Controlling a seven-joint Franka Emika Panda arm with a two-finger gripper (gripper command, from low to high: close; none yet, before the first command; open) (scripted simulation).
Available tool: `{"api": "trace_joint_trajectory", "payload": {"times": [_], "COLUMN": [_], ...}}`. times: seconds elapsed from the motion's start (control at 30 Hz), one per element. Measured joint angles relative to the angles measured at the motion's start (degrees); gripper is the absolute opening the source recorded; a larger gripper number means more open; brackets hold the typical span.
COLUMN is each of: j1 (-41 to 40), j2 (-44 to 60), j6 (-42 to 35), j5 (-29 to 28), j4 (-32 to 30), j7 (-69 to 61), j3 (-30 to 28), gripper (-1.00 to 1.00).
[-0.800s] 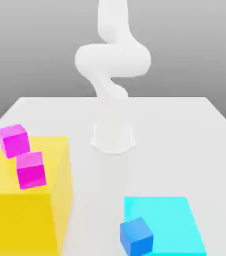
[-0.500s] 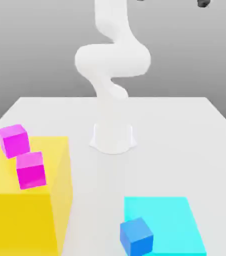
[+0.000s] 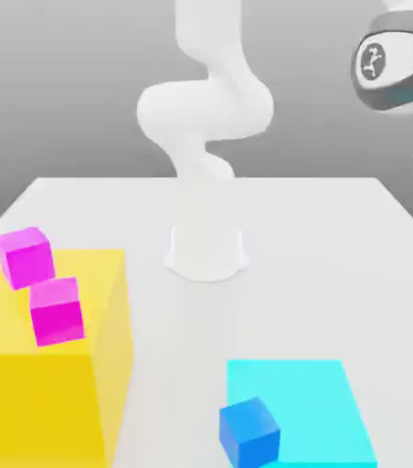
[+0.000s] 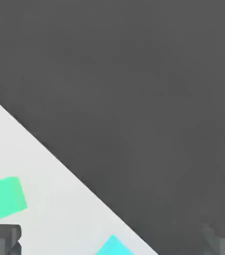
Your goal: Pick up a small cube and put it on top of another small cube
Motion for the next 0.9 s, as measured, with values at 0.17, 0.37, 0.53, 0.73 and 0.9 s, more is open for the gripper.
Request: {"api": "trace_joint_trajectory", "payload": {"times": [0.17,0.37,0.53,0.73,0.9], "j1": [3.2,7.1,7.6,6.6,0.4], "j2": [10.6,23.2,24.9,20.1,10.0], "j6": [2.1,7.9,9.1,5.6,-2.3], "j5": [-2.9,-6.8,-7.3,-5.4,-1.5], "j4": [1.5,4.0,4.4,3.2,1.4], "j7": [-1.8,-1.4,-1.1,-2.5,-1.1], "j3": [1.8,0.5,0.0,1.4,-2.7], "gripper": [0.0,0.0,-1.0,-1.0,-1.0]}}
